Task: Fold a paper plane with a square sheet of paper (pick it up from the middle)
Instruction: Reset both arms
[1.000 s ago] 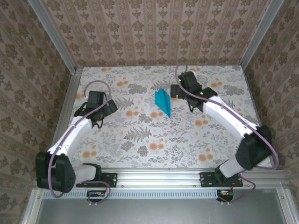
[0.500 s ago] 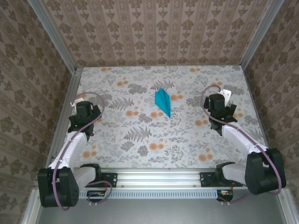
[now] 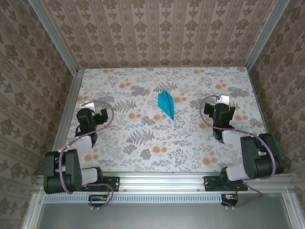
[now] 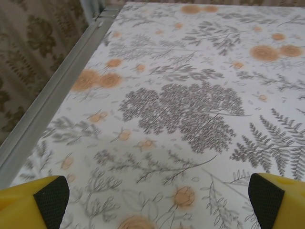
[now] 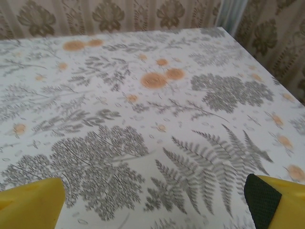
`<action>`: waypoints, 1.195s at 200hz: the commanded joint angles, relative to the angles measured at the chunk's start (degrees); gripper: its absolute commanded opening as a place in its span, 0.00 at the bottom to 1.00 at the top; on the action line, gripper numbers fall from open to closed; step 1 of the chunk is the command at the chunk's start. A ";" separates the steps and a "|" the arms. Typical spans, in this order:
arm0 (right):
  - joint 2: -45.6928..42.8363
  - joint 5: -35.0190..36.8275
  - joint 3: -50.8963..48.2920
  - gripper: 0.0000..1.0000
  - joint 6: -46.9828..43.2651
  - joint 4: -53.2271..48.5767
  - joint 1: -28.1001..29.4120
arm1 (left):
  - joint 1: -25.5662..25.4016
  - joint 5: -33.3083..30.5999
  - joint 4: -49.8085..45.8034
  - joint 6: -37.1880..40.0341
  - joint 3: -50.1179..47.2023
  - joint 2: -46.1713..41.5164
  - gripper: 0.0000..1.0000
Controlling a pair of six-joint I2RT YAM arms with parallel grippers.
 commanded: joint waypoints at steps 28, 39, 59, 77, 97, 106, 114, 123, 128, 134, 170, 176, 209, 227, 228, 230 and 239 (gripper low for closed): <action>4.77 -11.62 -3.83 1.00 -3.93 14.89 -0.73 | 0.71 9.22 15.20 2.94 -1.12 7.70 1.00; 5.62 -12.66 -4.96 1.00 -4.38 17.68 -0.82 | 0.68 9.44 17.73 3.04 -1.44 9.90 1.00; 6.97 -14.03 -6.16 1.00 -5.01 21.14 -0.82 | 0.64 8.56 17.19 2.70 -0.72 10.86 1.00; 6.98 -14.44 -5.85 1.00 -5.19 20.46 -0.82 | 0.10 7.73 16.96 3.00 0.09 12.32 1.00; 6.83 -13.20 -4.73 1.00 -4.43 18.15 -0.82 | -1.71 6.34 16.64 4.84 0.99 14.31 1.00; 6.86 -12.22 -4.11 1.00 -3.83 16.94 -0.94 | -2.37 4.97 17.14 5.39 1.12 14.70 1.00; 6.96 -12.46 -3.89 1.00 -3.40 16.56 -1.38 | -2.61 4.79 16.16 5.50 1.37 14.38 1.00; 6.84 -12.65 -3.66 1.00 -2.89 16.00 -1.77 | -2.61 4.65 16.35 5.53 1.50 14.64 1.00; 6.81 -12.77 -3.58 1.00 -2.66 15.84 -2.02 | -2.62 4.54 16.12 5.51 1.49 14.57 1.00; 6.80 -12.94 -3.57 1.00 -2.56 15.78 -2.13 | -2.62 4.55 16.30 5.51 1.52 14.65 1.00; 6.80 -12.95 -3.63 1.00 -2.55 15.82 -2.23 | -2.75 4.83 15.89 5.69 1.69 14.44 1.00; 6.80 -12.95 -3.61 1.00 -2.60 15.82 -2.22 | -2.70 4.81 15.90 5.67 1.69 14.47 1.00; 6.80 -12.94 -3.56 1.00 -2.56 15.82 -2.23 | -2.70 4.83 15.90 5.68 1.74 14.53 1.00; 6.78 -13.03 -3.58 1.00 -2.56 15.72 -2.23 | -2.68 4.81 15.78 5.69 1.78 14.57 1.00; 6.79 -13.03 -3.57 1.00 -2.56 15.72 -2.23 | -2.69 4.78 15.75 5.69 1.74 14.59 1.00; 6.79 -12.96 -3.57 1.00 -2.56 15.73 -2.23 | -2.70 4.78 15.77 5.64 1.77 14.61 1.00; 6.80 -12.94 -3.57 1.00 -2.56 15.77 -2.18 | -2.70 4.84 15.70 5.74 1.78 14.61 1.00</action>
